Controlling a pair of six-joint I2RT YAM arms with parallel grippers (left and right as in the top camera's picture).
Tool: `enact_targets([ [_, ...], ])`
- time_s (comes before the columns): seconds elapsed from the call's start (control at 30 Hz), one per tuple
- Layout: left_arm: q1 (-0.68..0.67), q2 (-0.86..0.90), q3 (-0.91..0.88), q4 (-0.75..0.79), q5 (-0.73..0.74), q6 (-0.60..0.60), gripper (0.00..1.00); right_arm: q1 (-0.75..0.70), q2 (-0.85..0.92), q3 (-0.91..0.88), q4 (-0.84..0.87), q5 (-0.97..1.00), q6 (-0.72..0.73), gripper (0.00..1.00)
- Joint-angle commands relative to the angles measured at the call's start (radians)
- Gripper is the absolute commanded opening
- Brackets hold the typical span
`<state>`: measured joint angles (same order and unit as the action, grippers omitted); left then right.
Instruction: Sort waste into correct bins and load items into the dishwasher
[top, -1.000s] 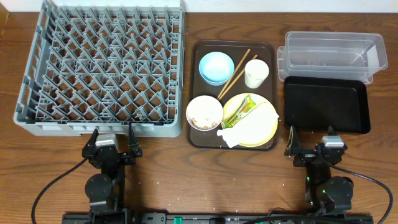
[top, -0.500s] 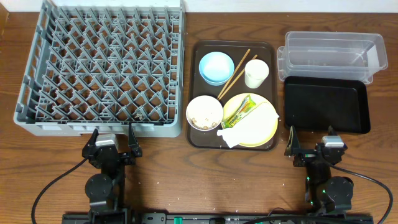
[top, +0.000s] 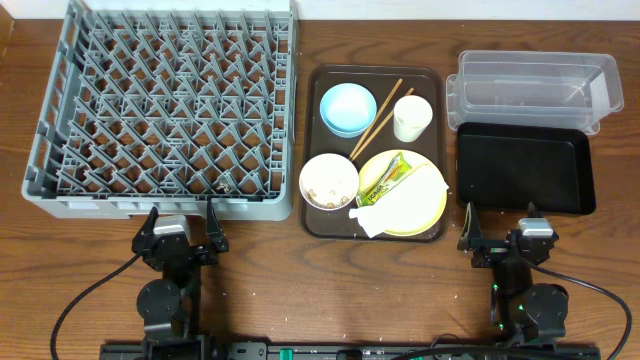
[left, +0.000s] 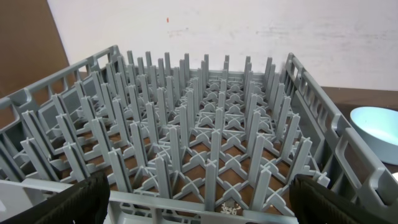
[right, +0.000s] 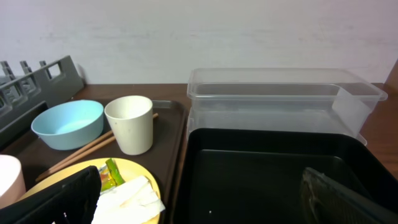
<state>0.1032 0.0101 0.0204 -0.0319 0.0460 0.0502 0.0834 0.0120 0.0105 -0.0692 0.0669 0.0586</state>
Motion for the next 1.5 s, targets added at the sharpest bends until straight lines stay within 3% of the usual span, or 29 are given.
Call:
enact_targets([
  [0.0,0.005,-0.005,-0.016,-0.038,-0.016,0.005,0.94,0.008,0.001,-0.005,0.002,-0.005,-0.011,0.99],
  [0.47,0.005,-0.005,-0.016,-0.038,-0.016,0.005,0.94,0.008,0.001,-0.005,0.010,-0.009,-0.007,0.99],
  [0.77,0.005,-0.005,-0.016,-0.038,-0.016,0.005,0.94,0.008,0.006,0.067,0.054,-0.208,0.077,0.99],
  [1.03,0.005,-0.005,-0.016,-0.038,-0.016,0.005,0.94,0.009,0.251,0.390,-0.055,-0.337,0.076,0.99],
  [1.23,0.005,-0.005,-0.016,-0.038,-0.016,0.005,0.94,0.010,0.583,0.732,-0.277,-0.375,0.099,0.99],
  [1.47,0.005,-0.005,-0.016,-0.038,-0.016,0.005,0.94,0.068,0.998,1.181,-0.660,-0.374,0.121,0.99],
])
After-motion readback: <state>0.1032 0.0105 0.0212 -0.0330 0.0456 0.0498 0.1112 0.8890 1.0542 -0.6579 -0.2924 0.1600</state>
